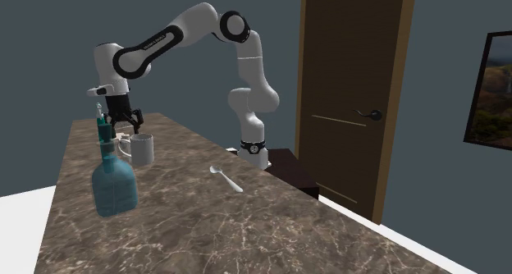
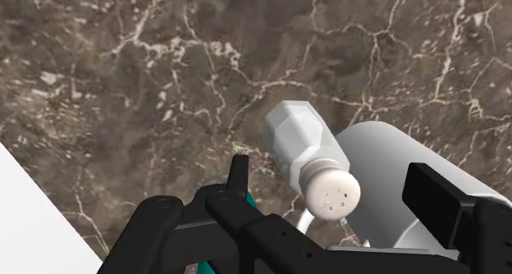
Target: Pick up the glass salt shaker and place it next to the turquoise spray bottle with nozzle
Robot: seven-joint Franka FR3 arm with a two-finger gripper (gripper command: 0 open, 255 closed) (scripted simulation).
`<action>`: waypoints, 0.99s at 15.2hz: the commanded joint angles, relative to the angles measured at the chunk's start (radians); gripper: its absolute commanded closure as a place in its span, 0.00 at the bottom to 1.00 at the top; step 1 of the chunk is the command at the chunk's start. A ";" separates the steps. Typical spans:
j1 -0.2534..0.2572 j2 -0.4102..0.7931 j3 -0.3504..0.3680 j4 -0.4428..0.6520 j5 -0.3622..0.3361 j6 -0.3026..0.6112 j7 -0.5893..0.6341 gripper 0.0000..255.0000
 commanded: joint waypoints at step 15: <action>0.008 -0.054 -0.008 0.082 -0.047 -0.119 0.033 0.00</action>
